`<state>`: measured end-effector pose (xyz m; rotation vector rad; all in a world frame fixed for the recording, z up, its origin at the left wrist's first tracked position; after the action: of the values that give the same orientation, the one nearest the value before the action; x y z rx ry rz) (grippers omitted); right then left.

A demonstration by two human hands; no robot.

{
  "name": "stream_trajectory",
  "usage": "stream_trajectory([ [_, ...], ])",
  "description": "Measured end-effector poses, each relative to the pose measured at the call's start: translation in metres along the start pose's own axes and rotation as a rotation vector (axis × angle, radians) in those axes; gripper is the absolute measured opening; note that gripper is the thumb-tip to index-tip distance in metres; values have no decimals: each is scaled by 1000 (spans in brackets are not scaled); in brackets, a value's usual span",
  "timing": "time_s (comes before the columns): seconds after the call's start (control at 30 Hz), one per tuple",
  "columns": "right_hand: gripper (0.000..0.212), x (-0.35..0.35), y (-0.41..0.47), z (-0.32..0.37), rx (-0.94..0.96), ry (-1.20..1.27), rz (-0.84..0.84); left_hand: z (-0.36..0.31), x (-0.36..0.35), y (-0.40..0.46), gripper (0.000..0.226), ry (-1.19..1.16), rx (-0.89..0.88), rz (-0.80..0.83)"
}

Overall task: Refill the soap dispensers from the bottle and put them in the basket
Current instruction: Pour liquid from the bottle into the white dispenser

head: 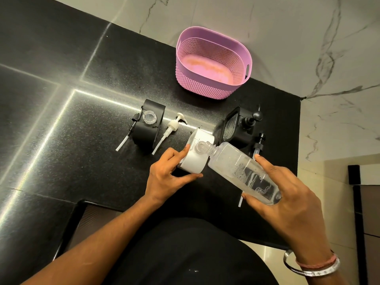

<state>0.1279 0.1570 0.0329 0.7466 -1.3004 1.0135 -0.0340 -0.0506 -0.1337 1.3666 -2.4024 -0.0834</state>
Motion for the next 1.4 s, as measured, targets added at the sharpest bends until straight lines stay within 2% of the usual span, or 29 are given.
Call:
stream_trajectory([
  [1.4,93,2,1,0,4,-8,-1,1,-1,-1,85,-4,-4,0],
])
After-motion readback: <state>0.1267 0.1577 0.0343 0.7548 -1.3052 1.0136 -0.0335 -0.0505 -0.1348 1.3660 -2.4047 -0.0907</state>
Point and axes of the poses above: each hand's wrist, its own y-axis towards the middle knuckle, its own x-axis out of the back of the hand, z = x × y, the point moved 6 cm from there along y, towards the middle knuckle, and after that the axes turned 7 degrees about -y, right-handed, at the moved point
